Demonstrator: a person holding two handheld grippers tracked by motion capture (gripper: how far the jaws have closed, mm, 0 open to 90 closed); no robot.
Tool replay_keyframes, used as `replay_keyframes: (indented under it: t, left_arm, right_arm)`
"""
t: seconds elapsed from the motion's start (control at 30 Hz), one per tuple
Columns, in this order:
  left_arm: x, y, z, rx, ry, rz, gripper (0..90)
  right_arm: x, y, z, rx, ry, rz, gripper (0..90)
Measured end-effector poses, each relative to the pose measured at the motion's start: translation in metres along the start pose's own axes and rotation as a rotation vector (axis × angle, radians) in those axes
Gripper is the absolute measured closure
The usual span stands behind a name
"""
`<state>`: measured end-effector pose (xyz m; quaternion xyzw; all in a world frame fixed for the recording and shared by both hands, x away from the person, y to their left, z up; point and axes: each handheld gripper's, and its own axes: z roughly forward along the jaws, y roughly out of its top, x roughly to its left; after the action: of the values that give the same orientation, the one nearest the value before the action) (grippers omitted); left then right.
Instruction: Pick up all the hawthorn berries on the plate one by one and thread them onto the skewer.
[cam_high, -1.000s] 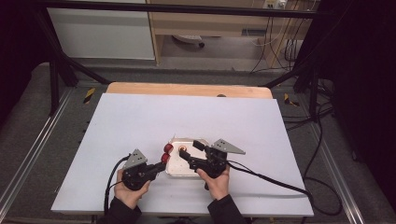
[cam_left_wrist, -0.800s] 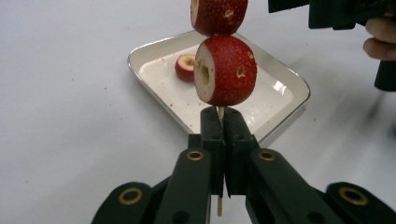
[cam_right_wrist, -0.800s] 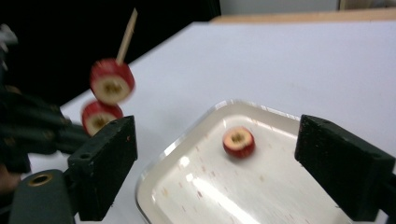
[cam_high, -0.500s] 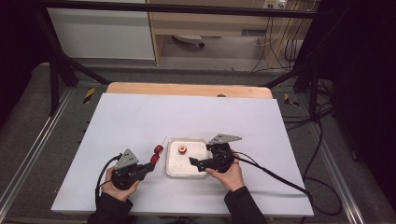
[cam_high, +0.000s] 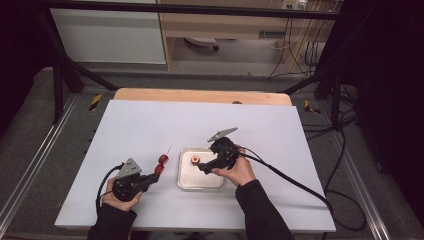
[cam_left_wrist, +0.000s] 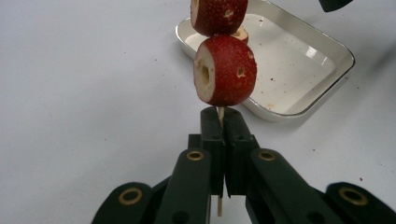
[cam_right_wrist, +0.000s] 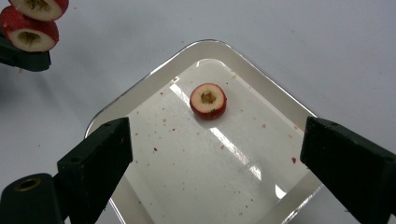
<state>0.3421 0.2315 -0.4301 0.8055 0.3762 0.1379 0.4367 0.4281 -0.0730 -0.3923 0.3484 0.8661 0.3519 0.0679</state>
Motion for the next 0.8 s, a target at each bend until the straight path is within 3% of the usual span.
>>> replay_keyframes:
  t: [0.23, 0.53, 0.8]
  left_arm:
    - [0.003, 0.000, 0.000, 0.007, 0.007, 0.001, 88.3]
    - [0.002, 0.000, 0.002, 0.017, 0.004, 0.009, 88.3]
    - [0.001, 0.001, 0.001, 0.015, 0.002, 0.015, 88.3]
  right_arm:
    - [0.001, 0.018, 0.015, 0.058, 0.006, -0.031, 14.1]
    - [-0.001, 0.031, 0.034, 0.122, 0.035, -0.023, 26.3]
    - [-0.001, 0.035, 0.049, 0.189, 0.032, -0.073, 36.3]
